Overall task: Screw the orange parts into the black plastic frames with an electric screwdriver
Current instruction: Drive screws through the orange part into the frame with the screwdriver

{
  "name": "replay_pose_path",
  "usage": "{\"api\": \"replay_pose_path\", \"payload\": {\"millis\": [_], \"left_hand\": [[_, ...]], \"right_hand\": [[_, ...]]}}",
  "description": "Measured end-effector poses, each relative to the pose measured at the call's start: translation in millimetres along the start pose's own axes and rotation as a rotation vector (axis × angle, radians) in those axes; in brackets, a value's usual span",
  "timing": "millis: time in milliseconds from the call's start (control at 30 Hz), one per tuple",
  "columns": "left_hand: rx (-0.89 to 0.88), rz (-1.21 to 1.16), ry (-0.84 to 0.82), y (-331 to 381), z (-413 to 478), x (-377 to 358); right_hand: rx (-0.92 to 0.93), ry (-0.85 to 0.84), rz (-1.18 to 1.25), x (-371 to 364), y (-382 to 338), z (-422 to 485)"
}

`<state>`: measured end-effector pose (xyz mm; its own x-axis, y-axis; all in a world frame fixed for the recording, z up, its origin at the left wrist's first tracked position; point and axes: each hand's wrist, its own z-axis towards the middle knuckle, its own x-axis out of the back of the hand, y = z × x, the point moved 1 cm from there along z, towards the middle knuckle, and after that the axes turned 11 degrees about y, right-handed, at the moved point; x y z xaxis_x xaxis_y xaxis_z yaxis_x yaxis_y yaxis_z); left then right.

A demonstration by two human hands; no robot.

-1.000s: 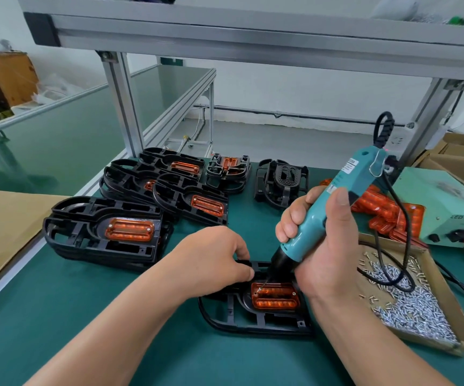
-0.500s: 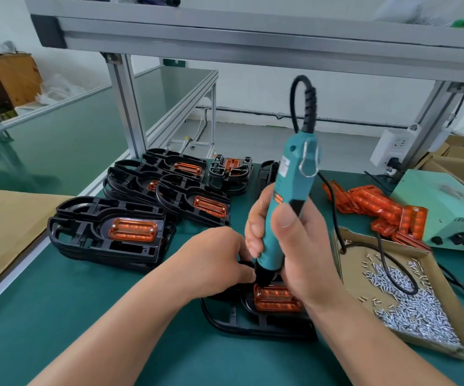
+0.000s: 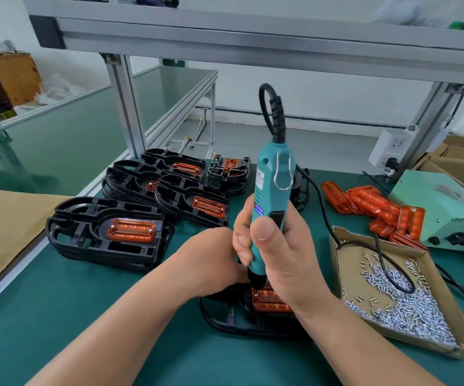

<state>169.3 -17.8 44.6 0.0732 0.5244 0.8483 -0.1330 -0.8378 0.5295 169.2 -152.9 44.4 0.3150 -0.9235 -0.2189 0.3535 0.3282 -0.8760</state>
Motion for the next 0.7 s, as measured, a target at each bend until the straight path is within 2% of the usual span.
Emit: {"api": "replay_pose_path", "payload": {"millis": [400,533,633,700], "left_hand": [[0.009,0.116,0.060,2.5,1.6,-7.3],[-0.053,0.118,0.115,2.3,1.3,-7.9],[-0.078,0.138,0.133,1.1,0.6,-8.1],[-0.087,0.156,0.125,-0.1,-0.1,-8.1]], "right_hand": [[0.022,0.007,0.080,4.8,-5.1,1.4],[0.129,0.027,0.121,9.3,-17.2,4.6],[0.120,0.126,0.206,22.4,-23.8,9.3],[0.072,0.251,0.276,34.6,-22.6,12.8]]}}
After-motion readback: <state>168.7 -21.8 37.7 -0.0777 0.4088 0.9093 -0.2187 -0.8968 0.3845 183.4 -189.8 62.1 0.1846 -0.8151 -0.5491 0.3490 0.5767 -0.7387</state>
